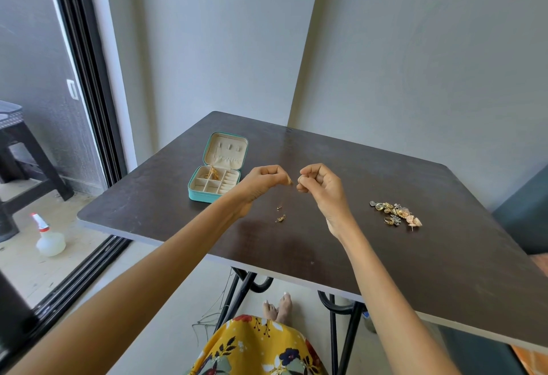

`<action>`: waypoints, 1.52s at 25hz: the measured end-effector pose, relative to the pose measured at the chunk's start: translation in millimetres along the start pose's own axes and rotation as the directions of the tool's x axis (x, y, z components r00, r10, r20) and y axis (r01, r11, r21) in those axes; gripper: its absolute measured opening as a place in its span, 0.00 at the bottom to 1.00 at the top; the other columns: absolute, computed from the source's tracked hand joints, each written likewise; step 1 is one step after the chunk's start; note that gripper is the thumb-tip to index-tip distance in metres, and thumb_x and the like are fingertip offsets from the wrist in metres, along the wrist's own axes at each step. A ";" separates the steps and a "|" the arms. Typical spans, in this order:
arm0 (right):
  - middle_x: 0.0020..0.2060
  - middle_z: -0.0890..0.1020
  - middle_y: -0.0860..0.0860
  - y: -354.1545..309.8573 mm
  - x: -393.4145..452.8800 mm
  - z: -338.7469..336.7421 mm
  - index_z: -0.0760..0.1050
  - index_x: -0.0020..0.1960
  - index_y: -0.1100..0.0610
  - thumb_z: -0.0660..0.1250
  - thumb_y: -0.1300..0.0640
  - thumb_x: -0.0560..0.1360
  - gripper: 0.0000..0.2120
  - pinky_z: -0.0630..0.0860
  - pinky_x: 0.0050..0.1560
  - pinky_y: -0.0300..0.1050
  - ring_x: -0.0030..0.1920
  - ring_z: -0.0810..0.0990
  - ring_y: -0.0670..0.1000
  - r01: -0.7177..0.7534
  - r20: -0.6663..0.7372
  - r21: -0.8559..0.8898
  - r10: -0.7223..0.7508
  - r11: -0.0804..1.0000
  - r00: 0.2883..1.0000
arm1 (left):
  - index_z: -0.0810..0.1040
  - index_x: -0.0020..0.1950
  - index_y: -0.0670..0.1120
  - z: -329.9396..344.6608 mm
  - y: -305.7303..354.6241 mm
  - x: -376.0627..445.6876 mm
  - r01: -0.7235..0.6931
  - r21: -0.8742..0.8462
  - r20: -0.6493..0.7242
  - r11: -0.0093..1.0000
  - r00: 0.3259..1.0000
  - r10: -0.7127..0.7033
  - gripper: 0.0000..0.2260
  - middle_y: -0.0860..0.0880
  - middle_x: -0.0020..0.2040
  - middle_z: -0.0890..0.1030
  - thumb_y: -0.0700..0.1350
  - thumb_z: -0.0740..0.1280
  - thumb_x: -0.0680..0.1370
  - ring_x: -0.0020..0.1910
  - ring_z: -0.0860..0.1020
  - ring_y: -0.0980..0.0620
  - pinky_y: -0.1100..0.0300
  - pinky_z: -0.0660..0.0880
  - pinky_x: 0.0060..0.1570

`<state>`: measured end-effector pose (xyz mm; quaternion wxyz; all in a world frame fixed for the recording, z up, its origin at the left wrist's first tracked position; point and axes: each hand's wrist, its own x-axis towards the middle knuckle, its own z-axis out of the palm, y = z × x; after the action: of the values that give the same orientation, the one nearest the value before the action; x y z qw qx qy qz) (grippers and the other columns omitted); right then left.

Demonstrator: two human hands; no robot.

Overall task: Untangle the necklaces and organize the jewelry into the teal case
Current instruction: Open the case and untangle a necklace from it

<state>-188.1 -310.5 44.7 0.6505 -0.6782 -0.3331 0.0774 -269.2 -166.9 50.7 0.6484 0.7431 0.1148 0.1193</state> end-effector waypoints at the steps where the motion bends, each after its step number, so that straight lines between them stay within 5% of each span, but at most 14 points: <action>1: 0.37 0.79 0.48 -0.2 -1.5 0.1 0.77 0.44 0.53 0.66 0.65 0.74 0.08 0.75 0.43 0.34 0.37 0.78 0.43 0.016 0.013 -0.030 -0.015 0.999 1.000 | 0.77 0.33 0.52 0.2 -0.4 0.1 -0.003 -0.001 -0.006 1.000 1.000 0.003 0.10 0.59 0.41 0.80 0.42 0.67 0.73 0.38 0.75 0.70 0.66 0.63 0.43; 7: 0.37 0.81 0.40 0.5 -7.7 3.0 0.81 0.42 0.48 0.72 0.58 0.72 0.05 0.70 0.38 0.27 0.37 0.77 0.38 0.234 0.008 -0.364 -0.248 0.902 0.969 | 0.77 0.33 0.51 0.1 -0.5 -1.1 0.005 -0.004 -0.045 1.000 0.999 -0.005 0.10 0.55 0.41 0.79 0.42 0.67 0.73 0.45 0.72 0.58 0.63 0.63 0.42; 12: 0.38 0.80 0.40 1.3 -5.0 2.1 0.81 0.43 0.47 0.73 0.55 0.70 0.04 0.72 0.41 0.34 0.40 0.76 0.43 0.319 0.052 -0.561 -0.352 0.764 0.935 | 0.77 0.33 0.51 -1.6 0.2 -0.3 0.049 -0.007 -0.049 0.999 0.998 -0.050 0.10 0.54 0.41 0.79 0.43 0.66 0.74 0.46 0.72 0.56 0.61 0.62 0.40; 15: 0.37 0.80 0.39 3.1 -4.8 3.4 0.81 0.41 0.46 0.72 0.54 0.71 0.03 0.68 0.41 0.29 0.41 0.75 0.41 0.316 0.023 -0.614 -0.385 0.723 0.923 | 0.77 0.34 0.51 -2.5 0.3 -0.1 0.052 -0.004 -0.033 0.999 0.998 -0.052 0.09 0.54 0.41 0.79 0.44 0.66 0.74 0.45 0.73 0.58 0.63 0.62 0.40; 22: 0.37 0.83 0.39 0.6 0.5 2.3 0.81 0.38 0.46 0.69 0.56 0.74 0.08 0.68 0.45 0.25 0.41 0.76 0.35 0.085 -0.084 -0.170 -0.100 0.982 0.991 | 0.78 0.48 0.47 -0.7 1.0 -3.0 -0.253 -0.034 -0.012 0.967 0.968 0.252 0.07 0.50 0.44 0.82 0.39 0.72 0.73 0.43 0.78 0.56 0.64 0.77 0.50; 26: 0.39 0.85 0.41 -2.6 -0.3 1.6 0.82 0.40 0.49 0.68 0.56 0.75 0.07 0.70 0.44 0.23 0.45 0.80 0.35 -0.042 -0.031 0.055 0.044 0.998 0.999 | 0.80 0.46 0.47 5.6 4.9 -3.7 -0.436 0.243 -0.080 0.866 0.881 0.466 0.06 0.53 0.43 0.82 0.43 0.73 0.71 0.43 0.80 0.56 0.54 0.77 0.53; 30: 0.41 0.85 0.42 -6.3 0.3 1.9 0.82 0.43 0.52 0.67 0.56 0.76 0.06 0.69 0.44 0.22 0.47 0.80 0.34 -0.078 0.031 0.091 0.075 0.993 0.997 | 0.81 0.42 0.46 6.8 4.6 -5.0 -0.450 0.323 -0.144 0.832 0.846 0.514 0.05 0.51 0.41 0.83 0.45 0.74 0.71 0.42 0.81 0.51 0.45 0.77 0.53; 38: 0.43 0.85 0.44 -6.5 0.9 4.2 0.82 0.45 0.50 0.68 0.54 0.75 0.04 0.71 0.44 0.23 0.48 0.80 0.35 -0.081 0.004 0.089 0.081 0.993 0.997 | 0.83 0.47 0.48 3.2 5.5 -5.5 -0.479 0.258 -0.168 0.839 0.833 0.527 0.03 0.53 0.42 0.84 0.44 0.71 0.74 0.42 0.82 0.57 0.58 0.79 0.49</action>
<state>-191.9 -306.9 50.4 0.6763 -0.6613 -0.3019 0.1187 -273.3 -172.5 55.6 0.4957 0.7905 0.0009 0.3597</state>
